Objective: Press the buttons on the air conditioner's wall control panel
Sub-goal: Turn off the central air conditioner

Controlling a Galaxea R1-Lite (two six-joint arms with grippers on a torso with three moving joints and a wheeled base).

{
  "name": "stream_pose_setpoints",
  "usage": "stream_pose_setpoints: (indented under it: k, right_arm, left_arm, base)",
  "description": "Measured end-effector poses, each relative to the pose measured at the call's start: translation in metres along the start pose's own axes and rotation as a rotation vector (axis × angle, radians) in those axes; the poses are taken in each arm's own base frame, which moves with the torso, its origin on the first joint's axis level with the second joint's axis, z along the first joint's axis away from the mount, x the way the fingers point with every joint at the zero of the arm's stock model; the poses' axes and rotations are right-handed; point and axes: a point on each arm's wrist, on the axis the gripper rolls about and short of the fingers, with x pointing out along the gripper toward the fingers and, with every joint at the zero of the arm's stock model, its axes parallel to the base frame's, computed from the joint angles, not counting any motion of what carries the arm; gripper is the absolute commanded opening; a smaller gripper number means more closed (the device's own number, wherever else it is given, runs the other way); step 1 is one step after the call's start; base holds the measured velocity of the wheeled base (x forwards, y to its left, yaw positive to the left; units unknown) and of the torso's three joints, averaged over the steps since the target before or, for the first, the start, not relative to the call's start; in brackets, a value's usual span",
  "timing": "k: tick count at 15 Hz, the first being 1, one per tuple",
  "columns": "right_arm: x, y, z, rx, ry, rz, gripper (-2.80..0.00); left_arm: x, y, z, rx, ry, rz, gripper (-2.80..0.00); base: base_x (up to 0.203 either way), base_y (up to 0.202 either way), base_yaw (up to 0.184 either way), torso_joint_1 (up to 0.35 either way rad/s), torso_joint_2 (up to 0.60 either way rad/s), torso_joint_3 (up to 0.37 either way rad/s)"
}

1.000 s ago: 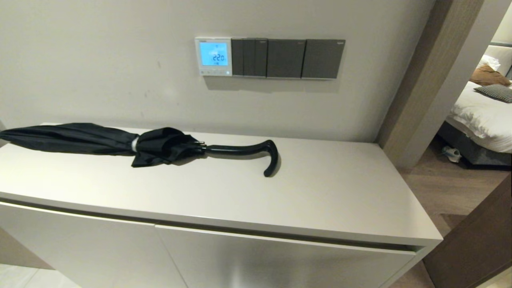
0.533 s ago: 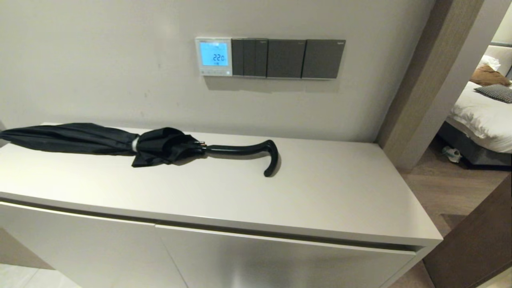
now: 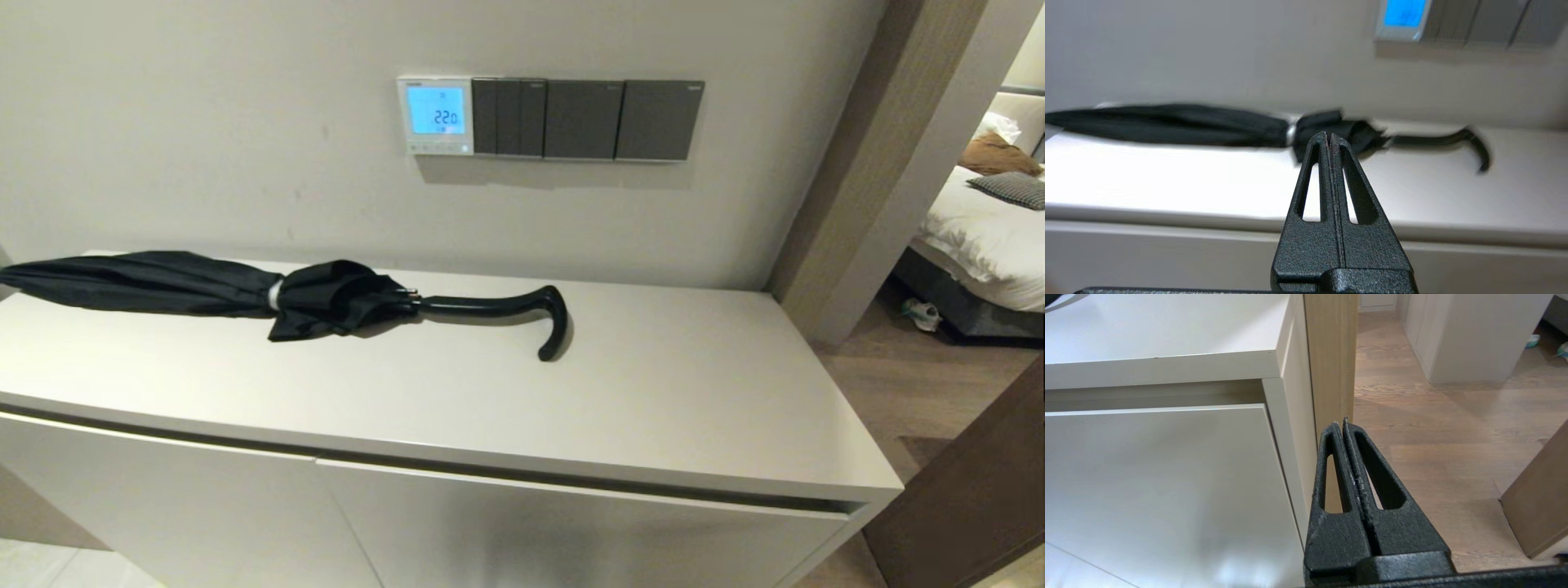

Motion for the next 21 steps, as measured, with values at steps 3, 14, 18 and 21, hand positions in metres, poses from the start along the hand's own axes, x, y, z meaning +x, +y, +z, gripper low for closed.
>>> stream_pose_setpoints:
  k: [3, 14, 18, 21]
  right_arm:
    - [0.0, 0.0, 0.0, 0.0, 0.0, 0.0, -2.8]
    - [0.0, 0.0, 0.0, -0.001, 0.0, -0.001, -2.8]
    - [0.0, 0.0, 0.0, -0.001, 0.0, 0.0, -2.8]
    - [0.0, 0.0, 0.0, -0.001, 0.0, 0.0, -2.8]
  left_arm:
    - [0.049, 0.002, 0.033, -0.101, 0.047, -0.093, -2.8]
    - [0.251, -0.04, 0.013, -0.199, 0.18, -0.298, -2.8]
    - [0.303, -0.066, -0.004, -0.179, 0.153, -0.298, -2.8]
    - [0.326, -0.088, -0.013, -0.177, 0.155, -0.315, -2.8]
  base:
    - [0.0, 0.0, 0.0, 0.0, 0.0, 0.0]
    - [0.0, 0.0, 0.0, 0.0, 0.0, 0.0]
    - [0.0, 0.0, 0.0, 0.0, 0.0, 0.0]
    - [0.0, 0.0, 0.0, 0.0, 0.0, 0.0]
